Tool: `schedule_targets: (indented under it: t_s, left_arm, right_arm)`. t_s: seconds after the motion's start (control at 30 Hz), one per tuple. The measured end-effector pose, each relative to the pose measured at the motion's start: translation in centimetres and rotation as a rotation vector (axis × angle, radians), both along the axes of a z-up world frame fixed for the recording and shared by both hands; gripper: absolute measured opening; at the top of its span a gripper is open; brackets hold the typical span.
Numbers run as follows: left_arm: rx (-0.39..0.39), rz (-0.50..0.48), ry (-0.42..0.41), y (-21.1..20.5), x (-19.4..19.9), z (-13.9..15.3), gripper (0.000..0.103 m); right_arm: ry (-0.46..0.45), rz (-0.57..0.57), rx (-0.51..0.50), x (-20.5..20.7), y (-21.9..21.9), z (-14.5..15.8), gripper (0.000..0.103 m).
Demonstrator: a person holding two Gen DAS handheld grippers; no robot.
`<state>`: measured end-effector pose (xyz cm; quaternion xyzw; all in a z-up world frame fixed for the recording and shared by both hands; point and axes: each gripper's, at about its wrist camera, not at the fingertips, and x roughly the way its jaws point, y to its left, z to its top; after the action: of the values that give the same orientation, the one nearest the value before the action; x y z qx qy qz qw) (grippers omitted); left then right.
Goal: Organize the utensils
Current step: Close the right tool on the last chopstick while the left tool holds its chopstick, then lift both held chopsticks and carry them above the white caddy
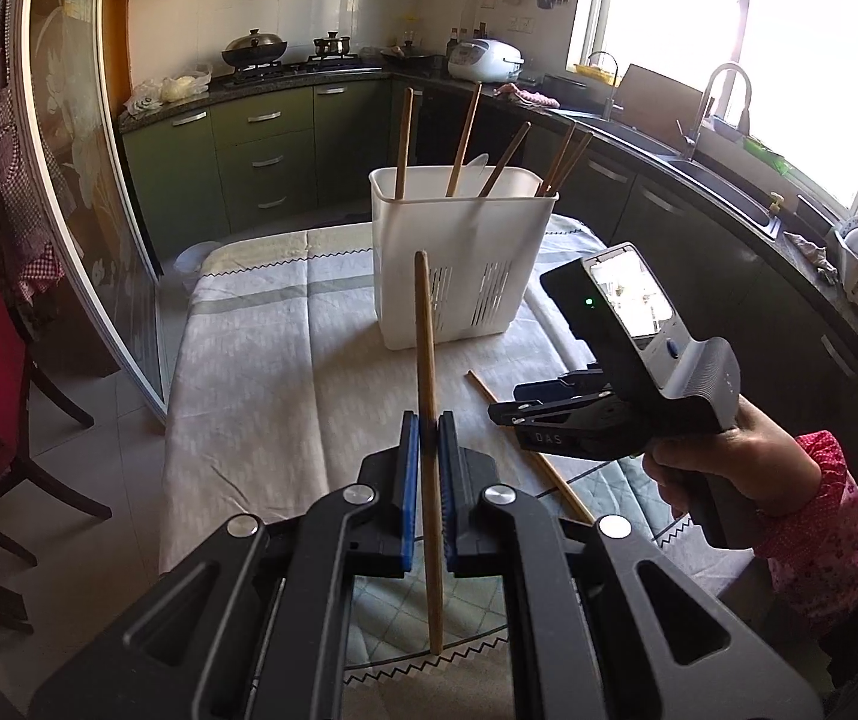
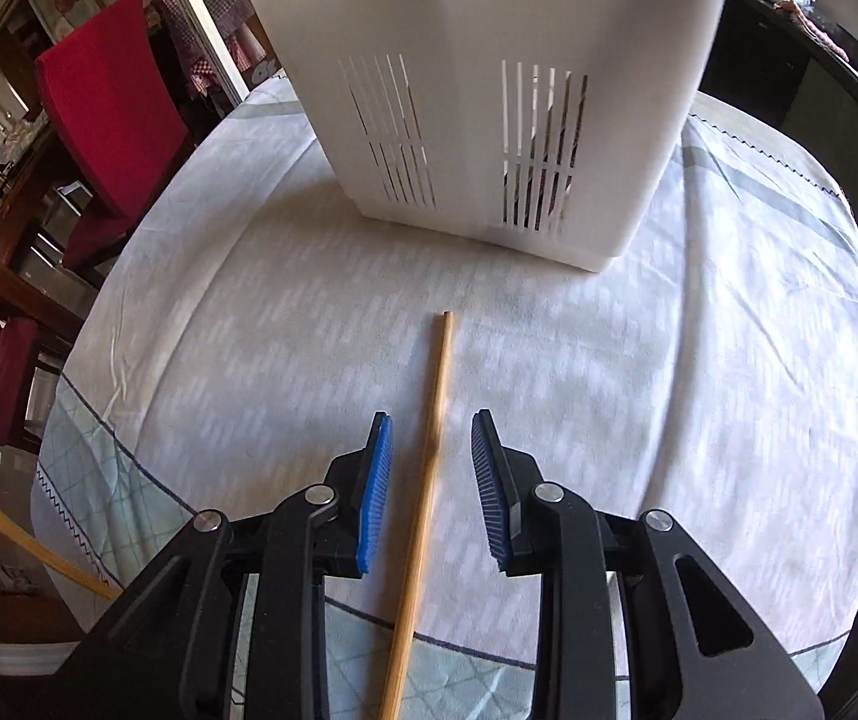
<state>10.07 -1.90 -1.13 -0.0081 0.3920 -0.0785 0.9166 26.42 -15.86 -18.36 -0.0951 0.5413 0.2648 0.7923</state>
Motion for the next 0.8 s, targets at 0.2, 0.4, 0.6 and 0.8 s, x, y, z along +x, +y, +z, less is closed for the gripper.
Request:
schedule_targets:
  t_s: [0.2, 0.4, 0.6, 0.8]
  left_arm:
    - [-0.008, 0.007, -0.009, 0.8, -0.4, 0.0, 0.006]
    - [-0.011, 0.006, -0.011, 0.9, -0.5, 0.0, 0.006]
    - [-0.009, 0.001, -0.013, 0.9, -0.7, 0.2, 0.006]
    - [-0.005, -0.002, -0.014, 0.5, -0.7, 0.4, 0.006]
  right_arm:
    - [0.004, 0.013, -0.066, 0.7, 2.3, -1.0, 0.029]
    - [-0.024, 0.012, -0.105, 0.5, 3.4, -1.2, 0.007]
    - [-0.048, 0.010, -0.056, -0.2, 3.2, -0.1, 0.006]
    - [-0.154, -0.001, 0.084, -2.3, 1.2, 6.0, 0.006]
